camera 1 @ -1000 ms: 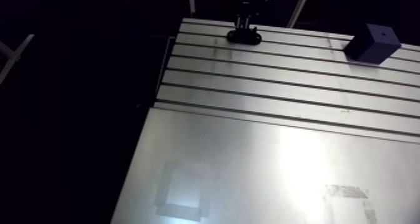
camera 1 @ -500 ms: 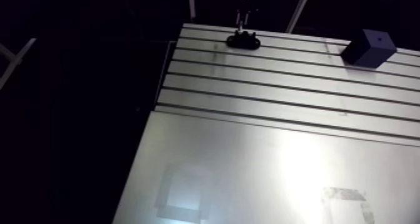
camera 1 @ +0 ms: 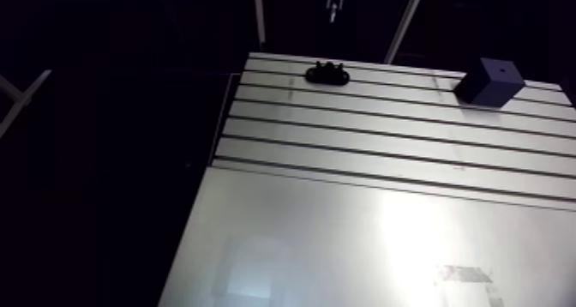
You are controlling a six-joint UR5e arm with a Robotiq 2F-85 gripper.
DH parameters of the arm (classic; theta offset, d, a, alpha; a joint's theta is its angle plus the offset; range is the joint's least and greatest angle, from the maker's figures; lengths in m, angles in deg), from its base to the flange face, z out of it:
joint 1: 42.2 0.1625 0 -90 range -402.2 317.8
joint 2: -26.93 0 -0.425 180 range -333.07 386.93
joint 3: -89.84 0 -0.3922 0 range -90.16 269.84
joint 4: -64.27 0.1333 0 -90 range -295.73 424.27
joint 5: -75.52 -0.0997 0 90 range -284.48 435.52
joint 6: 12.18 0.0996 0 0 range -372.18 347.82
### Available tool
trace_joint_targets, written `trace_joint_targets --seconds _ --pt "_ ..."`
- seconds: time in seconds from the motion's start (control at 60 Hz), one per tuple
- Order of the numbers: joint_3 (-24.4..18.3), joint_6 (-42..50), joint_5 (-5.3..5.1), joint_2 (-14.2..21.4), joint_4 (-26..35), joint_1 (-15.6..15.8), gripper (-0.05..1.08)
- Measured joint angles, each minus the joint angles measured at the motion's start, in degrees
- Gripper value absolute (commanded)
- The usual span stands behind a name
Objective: Pick up the M10 bolt and insert it into the hole until fully seated.
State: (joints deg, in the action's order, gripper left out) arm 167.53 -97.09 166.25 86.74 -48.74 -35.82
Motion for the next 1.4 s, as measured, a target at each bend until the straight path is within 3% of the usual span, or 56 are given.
trace_joint_targets --seconds 0.3,0.683,1.4 --pt "-7.48 -1.19 -0.52 0.83 12.23 -2.21 1.08" --pt "-13.54 -4.83 -0.71 1.28 23.21 -7.33 1.08" --pt "-18.94 -11.83 -0.28 1.07 32.82 -18.38 1.08"
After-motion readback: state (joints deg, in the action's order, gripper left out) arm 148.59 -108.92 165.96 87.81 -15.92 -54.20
